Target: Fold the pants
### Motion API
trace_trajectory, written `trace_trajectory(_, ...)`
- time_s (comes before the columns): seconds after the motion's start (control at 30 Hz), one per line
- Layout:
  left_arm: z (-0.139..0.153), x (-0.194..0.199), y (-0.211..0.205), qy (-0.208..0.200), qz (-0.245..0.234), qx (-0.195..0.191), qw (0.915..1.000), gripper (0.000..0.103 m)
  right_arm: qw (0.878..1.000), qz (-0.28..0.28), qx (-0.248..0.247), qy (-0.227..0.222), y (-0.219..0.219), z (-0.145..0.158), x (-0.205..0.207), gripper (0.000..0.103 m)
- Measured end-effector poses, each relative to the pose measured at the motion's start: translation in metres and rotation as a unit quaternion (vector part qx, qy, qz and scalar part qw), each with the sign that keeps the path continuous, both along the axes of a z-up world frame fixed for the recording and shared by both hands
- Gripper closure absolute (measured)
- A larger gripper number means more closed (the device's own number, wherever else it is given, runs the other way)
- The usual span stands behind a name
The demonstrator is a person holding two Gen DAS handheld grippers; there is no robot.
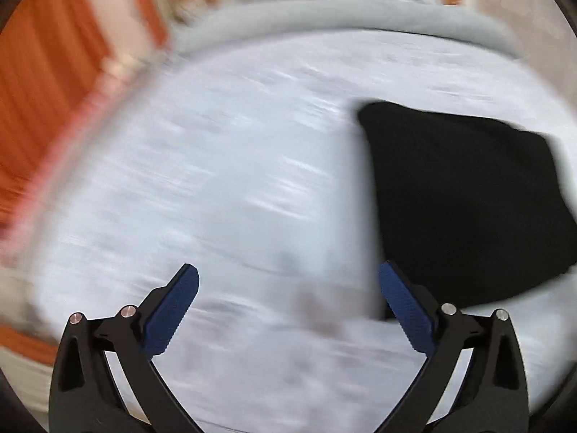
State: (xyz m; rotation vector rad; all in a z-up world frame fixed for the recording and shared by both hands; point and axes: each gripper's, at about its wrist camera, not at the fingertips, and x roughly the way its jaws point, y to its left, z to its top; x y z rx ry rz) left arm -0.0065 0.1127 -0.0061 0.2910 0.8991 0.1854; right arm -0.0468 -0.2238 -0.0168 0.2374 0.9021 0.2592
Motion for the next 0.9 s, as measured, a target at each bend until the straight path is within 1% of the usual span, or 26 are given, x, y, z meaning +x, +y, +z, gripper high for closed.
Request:
trace_trajectory(0.03,0.003,0.001,0.008,-0.012,0.019,0.012,0.9997,0.005,0.999,0.036,0.002,-0.01,0.016,0.003,-0.001,0.068)
trace_trajectory(0.07,0.005,0.002,0.014,-0.015,0.028,0.007,0.9995,0.005,0.997,0.073,-0.003,-0.015,0.034,0.004,-0.002,0.072)
trace_trajectory(0.13,0.007,0.007,0.033,-0.002,0.048,-0.033,0.9983,0.005,0.989,0.148,-0.013,-0.014,0.076,0.0,-0.004,0.075)
trace_trajectory(0.17,0.006,0.01,0.041,0.006,0.056,-0.048,0.9973,0.005,0.982,0.187,-0.018,-0.006,0.104,-0.007,-0.006,0.078)
trace_trajectory(0.2,0.005,0.011,0.044,0.012,0.063,-0.054,0.9965,0.005,0.977,0.21,-0.021,0.0,0.122,-0.013,-0.007,0.078)
trace_trajectory(0.27,0.0,0.01,0.043,0.02,0.074,-0.052,0.9957,0.005,0.968,0.25,-0.03,0.01,0.169,-0.03,-0.005,0.078)
trace_trajectory(0.33,-0.001,0.015,0.038,0.02,0.079,-0.042,0.9958,0.005,0.963,0.265,-0.032,0.02,0.2,-0.043,0.002,0.078)
trace_trajectory(0.4,0.0,0.013,0.038,0.017,0.08,-0.034,0.996,0.005,0.962,0.269,-0.038,0.017,0.223,-0.049,0.011,0.078)
trace_trajectory(0.5,0.003,0.009,0.045,0.015,0.08,-0.041,0.9959,0.005,0.965,0.26,-0.041,0.003,0.242,-0.048,0.026,0.078)
trace_trajectory(0.57,0.006,0.007,0.049,0.014,0.079,-0.047,0.9957,0.005,0.965,0.261,-0.024,0.02,0.253,-0.052,0.044,0.077)
trace_trajectory(0.6,0.007,0.007,0.05,0.013,0.078,-0.046,0.9958,0.005,0.966,0.258,-0.018,0.029,0.26,-0.055,0.052,0.074)
trace_trajectory(0.67,0.008,0.007,0.052,0.012,0.081,-0.045,0.9956,0.005,0.968,0.248,-0.023,0.025,0.274,-0.059,0.059,0.071)
trace_trajectory(0.73,0.008,0.007,0.055,0.011,0.084,-0.044,0.9954,0.005,0.968,0.248,-0.034,0.027,0.289,-0.064,0.064,0.061)
trace_trajectory(0.8,0.008,0.006,0.057,0.011,0.084,-0.043,0.9954,0.005,0.966,0.255,-0.037,0.022,0.295,-0.064,0.063,0.047)
trace_trajectory(0.87,0.006,0.007,0.058,0.011,0.086,-0.036,0.9956,0.005,0.963,0.265,-0.042,0.017,0.298,-0.065,0.058,0.043)
trace_trajectory(0.9,0.005,0.007,0.059,0.012,0.087,-0.034,0.9956,0.005,0.962,0.269,-0.046,0.015,0.298,-0.063,0.055,0.043)
